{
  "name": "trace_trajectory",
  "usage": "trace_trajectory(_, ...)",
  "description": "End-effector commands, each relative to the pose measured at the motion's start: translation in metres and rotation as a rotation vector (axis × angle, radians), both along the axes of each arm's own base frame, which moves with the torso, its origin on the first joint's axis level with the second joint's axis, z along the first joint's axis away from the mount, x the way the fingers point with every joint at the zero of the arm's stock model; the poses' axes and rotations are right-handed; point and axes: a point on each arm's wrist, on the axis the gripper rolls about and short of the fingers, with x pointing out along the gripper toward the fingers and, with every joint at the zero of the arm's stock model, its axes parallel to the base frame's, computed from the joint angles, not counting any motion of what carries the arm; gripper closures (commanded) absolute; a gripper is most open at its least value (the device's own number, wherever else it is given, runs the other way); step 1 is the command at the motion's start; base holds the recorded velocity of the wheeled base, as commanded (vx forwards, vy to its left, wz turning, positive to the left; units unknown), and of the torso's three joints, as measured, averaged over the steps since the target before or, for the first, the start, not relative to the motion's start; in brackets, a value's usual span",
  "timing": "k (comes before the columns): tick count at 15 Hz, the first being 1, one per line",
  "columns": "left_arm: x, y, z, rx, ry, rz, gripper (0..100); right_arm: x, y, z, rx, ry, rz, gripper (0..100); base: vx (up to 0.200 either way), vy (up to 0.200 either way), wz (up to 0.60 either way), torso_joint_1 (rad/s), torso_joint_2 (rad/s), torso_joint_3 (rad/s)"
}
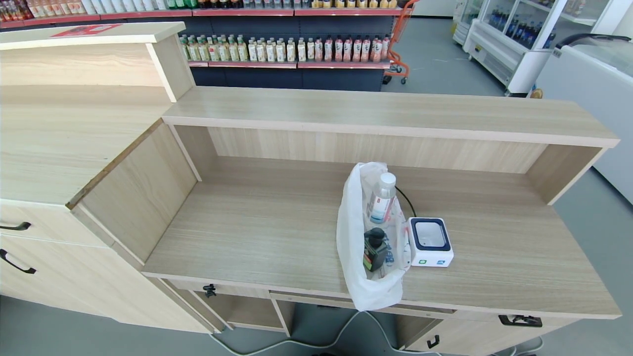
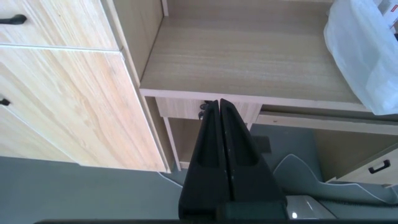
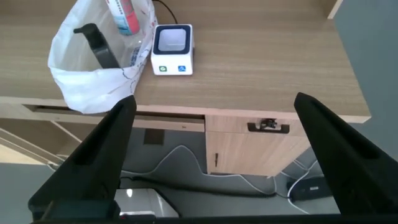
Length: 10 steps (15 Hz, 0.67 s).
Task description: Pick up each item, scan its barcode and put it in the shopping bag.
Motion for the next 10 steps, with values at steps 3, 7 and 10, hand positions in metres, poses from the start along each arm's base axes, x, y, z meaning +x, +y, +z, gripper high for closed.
trace_trajectory(3, 0.0000, 0.0000, 0.0000, 0.000, 0.000, 0.000, 100, -0.0006, 0.0000, -0.0001, 0.002, -0.007, -0.003, 0, 0.000, 0.000, 0.00, 0.000, 0.00, 0.000)
trace_trajectory(7, -0.0001, 0.0000, 0.0004, 0.000, -0.002, 0.001, 100, -0.0006, 0.0000, -0.0001, 0.002, -0.007, -0.003, 0, 0.000, 0.000, 0.00, 0.000, 0.00, 0.000)
trace_trajectory(10, 0.0000, 0.0000, 0.0000, 0.000, 0.000, 0.000, 100, -0.0006, 0.0000, -0.0001, 0.001, -0.007, -0.003, 0, 0.000, 0.000, 0.00, 0.000, 0.00, 0.000)
